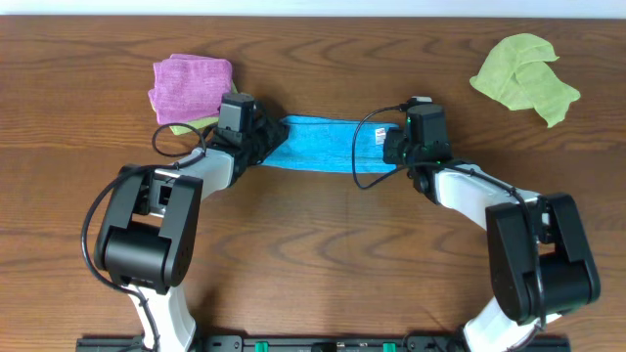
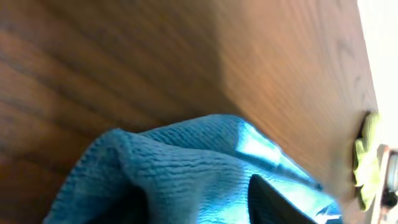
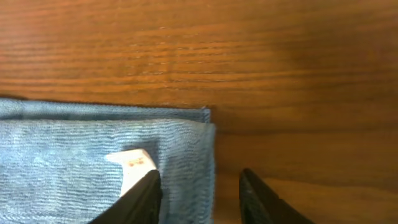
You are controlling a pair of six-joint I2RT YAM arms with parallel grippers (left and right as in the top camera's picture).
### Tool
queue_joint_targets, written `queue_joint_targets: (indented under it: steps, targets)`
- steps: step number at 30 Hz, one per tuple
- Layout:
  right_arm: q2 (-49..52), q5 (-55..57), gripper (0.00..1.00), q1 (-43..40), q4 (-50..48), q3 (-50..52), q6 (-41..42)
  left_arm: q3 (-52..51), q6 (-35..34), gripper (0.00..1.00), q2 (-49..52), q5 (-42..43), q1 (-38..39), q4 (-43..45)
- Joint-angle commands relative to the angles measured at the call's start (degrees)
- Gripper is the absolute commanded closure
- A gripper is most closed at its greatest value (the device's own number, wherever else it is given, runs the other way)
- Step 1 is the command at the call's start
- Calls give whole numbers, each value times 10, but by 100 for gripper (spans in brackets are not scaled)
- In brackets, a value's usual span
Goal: Fold the cloth
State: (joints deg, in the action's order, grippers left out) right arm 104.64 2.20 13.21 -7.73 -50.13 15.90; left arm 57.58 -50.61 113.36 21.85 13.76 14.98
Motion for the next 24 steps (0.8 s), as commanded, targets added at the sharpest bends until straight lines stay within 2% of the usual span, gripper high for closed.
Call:
queue_joint_targets:
  steps: [1,3,7,15,24]
  targets:
    - [2,10,58,3,-2,-9,-3,9,5,39,3,3,-14,10]
    - [-3,10,57,3,-1,-9,0,11,5,28,3,21,-20,17]
    - [-22,9,59,3,6,-9,10,25,5,19,3,49,-30,17]
    - [-63,-16,61,4,64,-9,28,76,9,19,3,85,-37,8]
    - [-106,-72,64,4,151,-9,79,128,87,19,1,93,-37,-175]
